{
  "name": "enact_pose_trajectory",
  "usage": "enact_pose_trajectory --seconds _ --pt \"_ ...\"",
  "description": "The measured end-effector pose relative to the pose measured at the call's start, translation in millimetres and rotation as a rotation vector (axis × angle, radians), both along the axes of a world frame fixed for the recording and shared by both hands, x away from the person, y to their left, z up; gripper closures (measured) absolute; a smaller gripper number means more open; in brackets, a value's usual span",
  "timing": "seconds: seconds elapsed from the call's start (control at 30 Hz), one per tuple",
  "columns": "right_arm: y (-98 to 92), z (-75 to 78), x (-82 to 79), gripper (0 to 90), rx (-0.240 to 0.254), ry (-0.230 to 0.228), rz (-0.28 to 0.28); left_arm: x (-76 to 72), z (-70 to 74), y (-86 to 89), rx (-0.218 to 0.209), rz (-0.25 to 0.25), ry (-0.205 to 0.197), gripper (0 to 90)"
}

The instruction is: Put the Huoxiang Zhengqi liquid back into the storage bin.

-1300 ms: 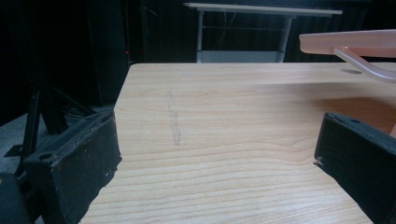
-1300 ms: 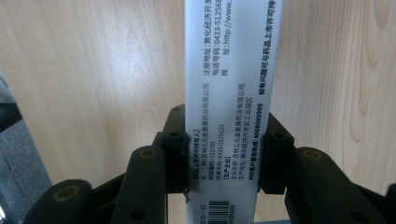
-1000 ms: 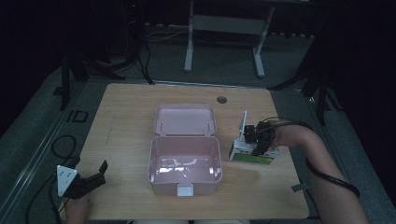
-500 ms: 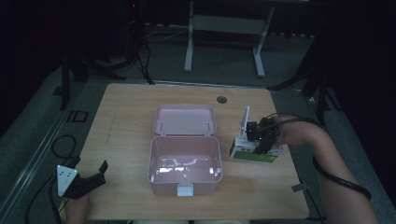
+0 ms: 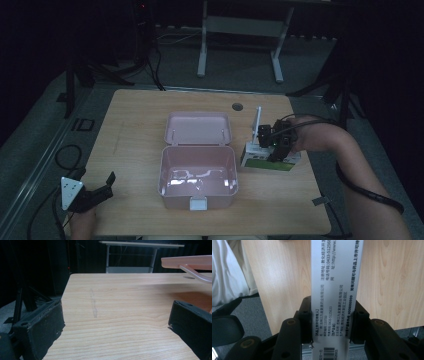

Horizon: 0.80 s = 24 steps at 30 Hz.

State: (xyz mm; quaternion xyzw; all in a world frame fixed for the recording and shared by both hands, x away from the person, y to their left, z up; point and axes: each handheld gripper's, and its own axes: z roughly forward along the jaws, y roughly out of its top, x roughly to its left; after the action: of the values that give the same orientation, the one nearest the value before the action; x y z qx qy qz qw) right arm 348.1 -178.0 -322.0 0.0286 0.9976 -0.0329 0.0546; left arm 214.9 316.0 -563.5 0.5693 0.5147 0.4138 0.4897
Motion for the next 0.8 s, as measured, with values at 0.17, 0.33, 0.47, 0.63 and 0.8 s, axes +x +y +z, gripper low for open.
enact_pose_trajectory --seconds 0.17,0.33,0.47,0.63,0.8 --pt "13.6 10.4 -4.0 61.9 0.012 -0.004 0.014 -0.1 0.0 0.2 -0.001 -0.001 0.0 0.4" --pt "25.4 14.7 -6.5 61.9 0.016 -0.01 0.032 -0.1 0.0 0.2 0.0 -0.002 0.0 0.3" --pt "40.2 15.3 -8.2 61.9 0.0 -0.002 0.046 -0.1 -0.1 0.4 -0.001 -0.003 -0.001 0.4" --pt "53.8 16.0 -9.5 61.9 -0.012 -0.007 0.061 0.0 -0.1 0.4 -0.002 -0.005 -0.002 0.3" --pt "67.7 18.0 -12.0 61.9 -0.012 -0.007 0.076 -0.1 -0.1 0.5 -0.002 -0.007 -0.002 0.4"
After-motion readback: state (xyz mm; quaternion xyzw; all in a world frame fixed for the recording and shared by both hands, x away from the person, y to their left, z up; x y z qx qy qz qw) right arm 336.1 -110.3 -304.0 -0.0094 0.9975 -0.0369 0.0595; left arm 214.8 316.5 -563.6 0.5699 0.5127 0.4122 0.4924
